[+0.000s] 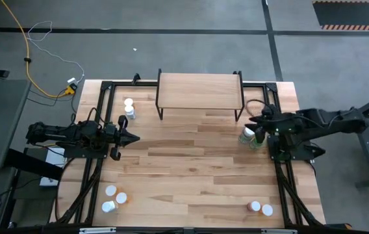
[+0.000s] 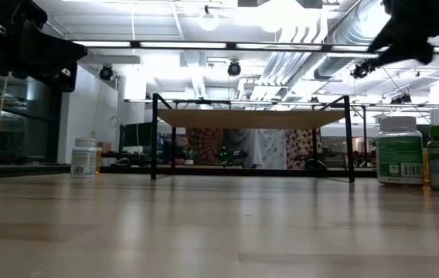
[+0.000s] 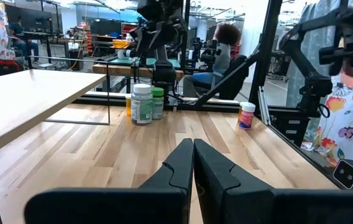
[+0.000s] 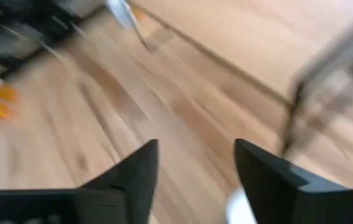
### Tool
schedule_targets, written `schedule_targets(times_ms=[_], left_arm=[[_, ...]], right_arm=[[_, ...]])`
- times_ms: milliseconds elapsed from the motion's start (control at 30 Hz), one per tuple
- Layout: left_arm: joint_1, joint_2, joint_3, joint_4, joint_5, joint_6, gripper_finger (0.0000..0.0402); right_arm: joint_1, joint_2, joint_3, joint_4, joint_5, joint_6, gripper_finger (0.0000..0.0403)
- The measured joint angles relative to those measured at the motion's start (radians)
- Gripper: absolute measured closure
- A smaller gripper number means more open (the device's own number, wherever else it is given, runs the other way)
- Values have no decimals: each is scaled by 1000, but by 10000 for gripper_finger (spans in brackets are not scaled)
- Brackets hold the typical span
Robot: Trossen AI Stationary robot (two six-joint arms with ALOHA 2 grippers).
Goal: Pick and place medicine bottles onto shelf by color
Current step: Put the green pill bottle on the shelf
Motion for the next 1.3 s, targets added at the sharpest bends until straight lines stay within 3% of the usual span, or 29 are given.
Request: schedule_targets(times_ms=[167,433,1000,1300], left_arm=[[0,0,0,0,0,0,398],[0,0,0,0,0,0,398],[0,0,0,0,0,0,398],[0,0,0,0,0,0,398]], right_arm=[[0,169,151,-286,-15,176,127],[-25,310,195,-349,-103,274,116],[-308,503,177,-356,-301,165,116],[-369,601,177,-330,-378,54,116]])
